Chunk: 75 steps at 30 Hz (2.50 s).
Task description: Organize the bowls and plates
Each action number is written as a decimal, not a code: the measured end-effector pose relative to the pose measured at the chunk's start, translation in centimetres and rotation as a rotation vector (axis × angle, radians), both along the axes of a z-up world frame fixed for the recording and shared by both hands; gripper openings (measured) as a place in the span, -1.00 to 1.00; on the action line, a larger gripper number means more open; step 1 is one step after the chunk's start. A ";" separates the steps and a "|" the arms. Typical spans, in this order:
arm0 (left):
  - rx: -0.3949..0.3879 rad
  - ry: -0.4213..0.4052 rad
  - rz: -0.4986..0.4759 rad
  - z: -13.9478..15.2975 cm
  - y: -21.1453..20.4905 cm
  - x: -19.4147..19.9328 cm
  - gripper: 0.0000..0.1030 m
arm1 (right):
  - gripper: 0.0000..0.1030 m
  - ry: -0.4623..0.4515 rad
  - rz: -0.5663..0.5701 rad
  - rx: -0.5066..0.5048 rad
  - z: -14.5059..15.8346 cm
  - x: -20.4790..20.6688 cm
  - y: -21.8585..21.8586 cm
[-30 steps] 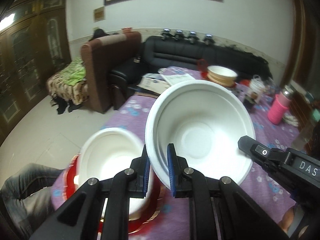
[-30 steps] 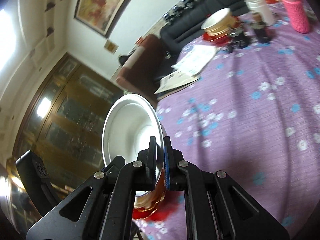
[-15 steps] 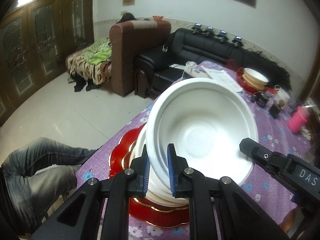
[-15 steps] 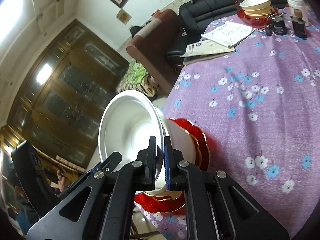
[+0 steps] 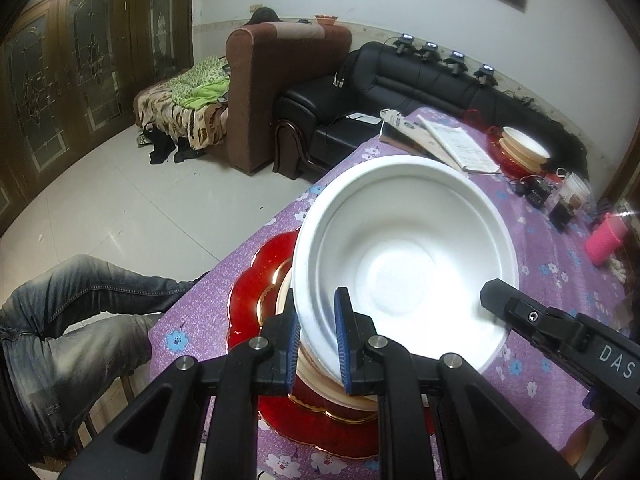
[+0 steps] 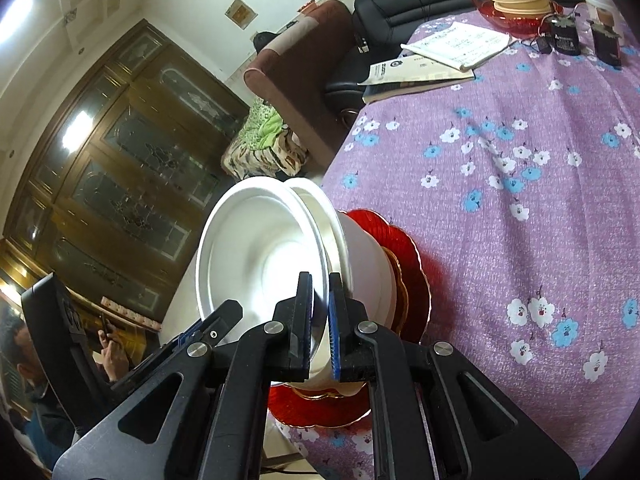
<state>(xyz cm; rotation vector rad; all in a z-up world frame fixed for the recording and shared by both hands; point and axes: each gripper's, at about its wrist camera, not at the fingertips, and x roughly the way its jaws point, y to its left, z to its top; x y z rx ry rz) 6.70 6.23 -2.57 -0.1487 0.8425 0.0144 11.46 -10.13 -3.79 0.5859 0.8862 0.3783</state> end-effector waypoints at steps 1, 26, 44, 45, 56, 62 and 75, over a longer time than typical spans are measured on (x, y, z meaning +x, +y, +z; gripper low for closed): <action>0.000 0.001 0.001 -0.1 0.1 0.0 -0.71 | -0.86 0.003 0.002 0.003 -0.1 0.0 0.0; 0.007 -0.015 0.061 0.5 2.8 -0.5 -0.69 | -0.26 0.007 -0.051 -0.042 -2.2 4.1 0.2; 0.098 -0.140 -0.152 3.6 -6.6 -2.9 -0.31 | -0.02 -0.156 -0.158 0.060 1.0 -1.6 -10.6; 0.111 -0.153 -0.154 3.7 -7.0 -3.1 -0.07 | -0.02 -0.161 -0.160 0.050 1.0 -2.0 -11.0; 0.197 -0.259 -0.044 5.0 -7.1 -4.8 0.55 | -0.02 -0.294 -0.023 -0.117 2.3 -5.6 -7.7; 0.224 -0.254 -0.015 4.3 -6.5 -5.4 0.57 | -0.02 -0.398 0.050 -0.177 3.4 -7.6 -4.9; 0.181 -0.282 0.034 4.3 -4.5 -5.9 0.61 | -0.02 -0.413 0.084 -0.197 3.1 -7.9 -3.0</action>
